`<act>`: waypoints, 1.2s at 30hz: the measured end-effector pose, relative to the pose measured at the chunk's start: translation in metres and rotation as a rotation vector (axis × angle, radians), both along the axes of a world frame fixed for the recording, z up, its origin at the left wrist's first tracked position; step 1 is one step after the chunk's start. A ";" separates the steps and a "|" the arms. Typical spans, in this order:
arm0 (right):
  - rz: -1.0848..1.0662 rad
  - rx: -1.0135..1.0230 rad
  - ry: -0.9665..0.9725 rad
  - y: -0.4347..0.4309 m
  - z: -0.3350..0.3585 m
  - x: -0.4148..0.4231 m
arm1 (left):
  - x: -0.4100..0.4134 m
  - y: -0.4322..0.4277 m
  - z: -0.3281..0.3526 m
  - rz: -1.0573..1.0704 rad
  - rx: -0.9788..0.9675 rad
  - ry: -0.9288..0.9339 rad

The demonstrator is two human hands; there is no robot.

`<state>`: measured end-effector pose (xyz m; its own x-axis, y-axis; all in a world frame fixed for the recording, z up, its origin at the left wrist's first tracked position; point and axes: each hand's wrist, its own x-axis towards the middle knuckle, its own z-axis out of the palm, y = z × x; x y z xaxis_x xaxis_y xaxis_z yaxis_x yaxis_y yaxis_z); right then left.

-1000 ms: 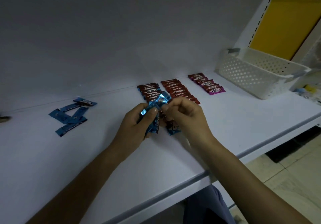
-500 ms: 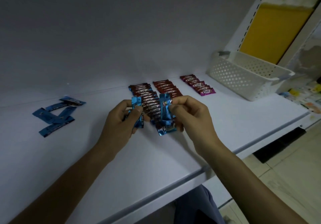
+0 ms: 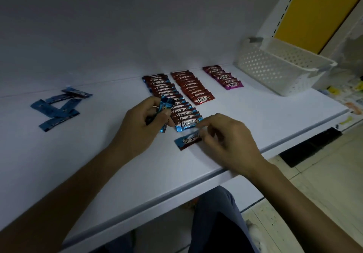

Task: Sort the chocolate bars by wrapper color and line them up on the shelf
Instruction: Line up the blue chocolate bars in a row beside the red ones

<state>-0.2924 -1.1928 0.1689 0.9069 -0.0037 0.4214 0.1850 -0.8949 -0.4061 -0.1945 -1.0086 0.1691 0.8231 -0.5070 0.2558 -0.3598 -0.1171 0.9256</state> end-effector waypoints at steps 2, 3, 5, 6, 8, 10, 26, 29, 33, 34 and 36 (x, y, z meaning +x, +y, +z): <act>-0.135 -0.064 0.096 -0.001 0.004 0.003 | 0.002 0.001 -0.002 -0.012 -0.019 -0.012; -0.183 -0.119 0.130 0.000 0.004 0.003 | 0.003 0.001 -0.004 -0.009 -0.028 -0.010; -0.228 -0.220 0.183 0.002 0.003 0.002 | 0.005 0.001 -0.005 -0.003 -0.044 -0.016; -0.237 -0.240 0.220 0.004 0.005 0.002 | 0.005 0.001 -0.004 -0.004 -0.043 -0.022; -0.250 -0.174 0.295 0.005 0.009 0.001 | 0.004 0.001 -0.004 -0.012 -0.036 -0.025; -0.238 -0.033 0.352 0.005 0.011 0.000 | 0.005 0.000 -0.004 -0.020 -0.026 -0.028; -0.152 0.361 0.279 0.007 0.014 -0.007 | 0.001 -0.001 -0.003 -0.036 -0.050 -0.021; -0.121 0.576 0.187 0.006 0.020 -0.005 | 0.002 -0.001 -0.004 -0.032 -0.042 -0.023; -0.088 0.649 0.231 -0.002 0.027 0.002 | 0.003 -0.001 -0.006 -0.032 -0.038 -0.024; -0.070 0.656 0.248 -0.005 0.028 0.003 | 0.003 -0.002 -0.006 -0.032 -0.040 -0.021; -0.045 0.694 0.275 -0.008 0.030 0.004 | 0.002 -0.002 -0.007 -0.033 -0.042 -0.008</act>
